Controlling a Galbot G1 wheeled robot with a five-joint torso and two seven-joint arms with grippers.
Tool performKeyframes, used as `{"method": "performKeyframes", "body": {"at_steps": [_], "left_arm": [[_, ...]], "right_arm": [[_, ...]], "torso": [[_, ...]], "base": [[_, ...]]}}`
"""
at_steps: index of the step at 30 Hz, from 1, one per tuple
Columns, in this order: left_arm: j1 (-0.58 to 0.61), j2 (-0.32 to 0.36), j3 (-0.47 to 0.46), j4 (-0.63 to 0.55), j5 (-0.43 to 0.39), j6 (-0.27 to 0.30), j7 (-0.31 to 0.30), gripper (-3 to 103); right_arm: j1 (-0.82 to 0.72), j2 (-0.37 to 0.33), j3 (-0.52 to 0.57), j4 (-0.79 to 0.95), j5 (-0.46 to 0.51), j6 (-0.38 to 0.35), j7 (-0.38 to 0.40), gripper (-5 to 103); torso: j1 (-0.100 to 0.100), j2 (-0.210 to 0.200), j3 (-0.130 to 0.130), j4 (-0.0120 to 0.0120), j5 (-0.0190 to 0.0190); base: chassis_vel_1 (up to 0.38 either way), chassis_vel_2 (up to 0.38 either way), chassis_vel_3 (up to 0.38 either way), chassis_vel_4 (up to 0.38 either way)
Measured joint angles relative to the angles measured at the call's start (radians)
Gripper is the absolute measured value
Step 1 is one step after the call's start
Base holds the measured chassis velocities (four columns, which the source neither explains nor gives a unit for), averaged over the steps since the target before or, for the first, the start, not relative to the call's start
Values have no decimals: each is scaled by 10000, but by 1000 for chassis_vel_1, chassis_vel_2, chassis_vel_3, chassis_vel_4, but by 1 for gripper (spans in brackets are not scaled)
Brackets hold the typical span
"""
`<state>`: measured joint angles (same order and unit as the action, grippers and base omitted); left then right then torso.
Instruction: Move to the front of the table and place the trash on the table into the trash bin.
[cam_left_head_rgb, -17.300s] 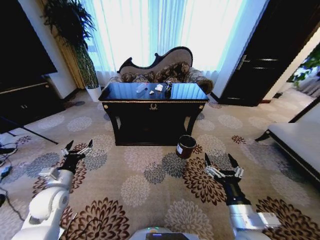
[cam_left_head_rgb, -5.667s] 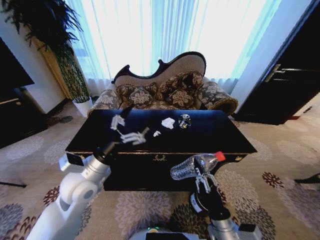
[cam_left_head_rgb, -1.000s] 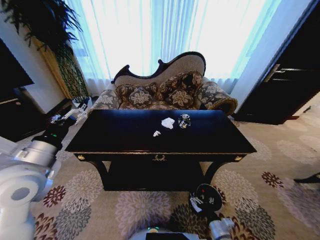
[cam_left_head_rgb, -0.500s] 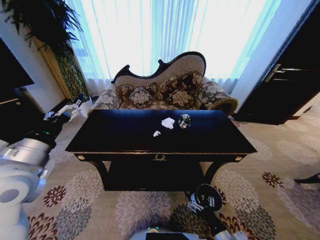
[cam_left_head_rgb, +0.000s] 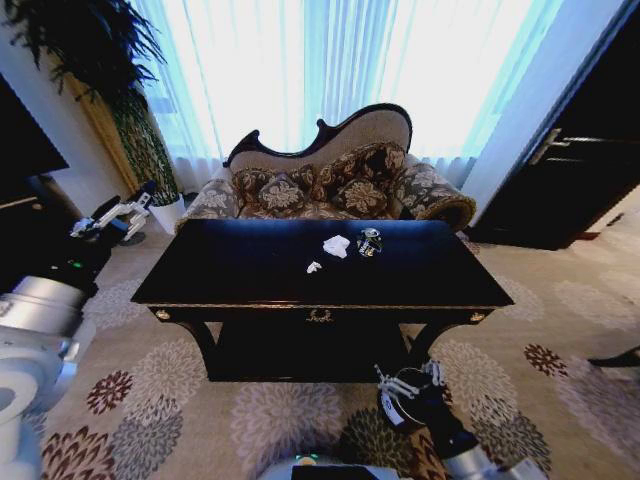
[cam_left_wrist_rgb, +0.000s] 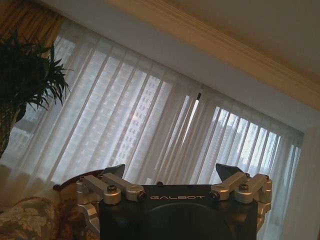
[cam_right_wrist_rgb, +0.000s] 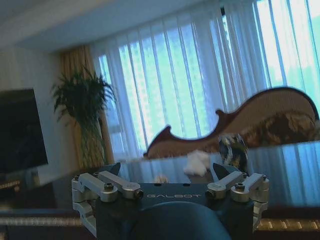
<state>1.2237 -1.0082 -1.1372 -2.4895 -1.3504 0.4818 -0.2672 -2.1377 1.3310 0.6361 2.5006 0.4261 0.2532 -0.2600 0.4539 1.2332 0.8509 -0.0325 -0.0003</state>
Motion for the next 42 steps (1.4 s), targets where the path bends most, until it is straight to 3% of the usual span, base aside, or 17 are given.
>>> {"method": "performKeyframes", "body": {"at_steps": [7,10,12,17,18,20,23,27,38,42], "left_arm": [[131,-11,-186,27,0,0,-9,100],[349,83,-405,23,3,0,-10,100],[373,97,-409,23,9,0,-11,100],[103,368,275,158,197,21,-40,100],[57,446,493,209,274,30,-40,100],[263,530,489,158,346,31,-56,100],[634,676,295,11,363,-14,-103,100],[1204,1121,74,-103,369,-419,-196,100],[1823,1702,125,-113,465,-612,-385,100],[2260,1966,-342,-114,441,-874,-390,100]], "right_arm": [[382,-257,-31,91,261,-501,672,100],[1036,-755,174,81,771,-1101,1673,100],[1135,-830,259,75,824,-1156,1764,100],[1639,-1243,1317,48,1102,-1461,2447,100],[1835,-1416,1643,43,1298,-1718,2738,100],[2398,-2071,1953,35,1702,-2245,3051,100],[2915,-2713,2026,29,1975,-2573,3133,100],[3770,-3470,1586,-578,2217,-2722,3140,100],[5815,-4357,613,-2874,3118,-2703,2924,100],[6689,-4989,108,-3896,3578,-2678,2875,100]], "torso": [[-1,0,0,0,1],[0,-1,1,1,2],[0,-1,1,1,3],[-1,0,0,1,3],[0,-1,0,-16,2],[1,-2,2,-6,1],[2,-3,2,10,3],[0,-1,0,-1,1],[1,-2,1,0,0],[0,-2,0,1,2]], "base": [[0,0,0,0],[0,0,0,0],[0,0,0,0],[0,0,0,0],[0,0,0,0],[0,0,0,0],[0,0,0,0],[0,0,0,0],[0,0,0,0],[0,0,0,0]]}}
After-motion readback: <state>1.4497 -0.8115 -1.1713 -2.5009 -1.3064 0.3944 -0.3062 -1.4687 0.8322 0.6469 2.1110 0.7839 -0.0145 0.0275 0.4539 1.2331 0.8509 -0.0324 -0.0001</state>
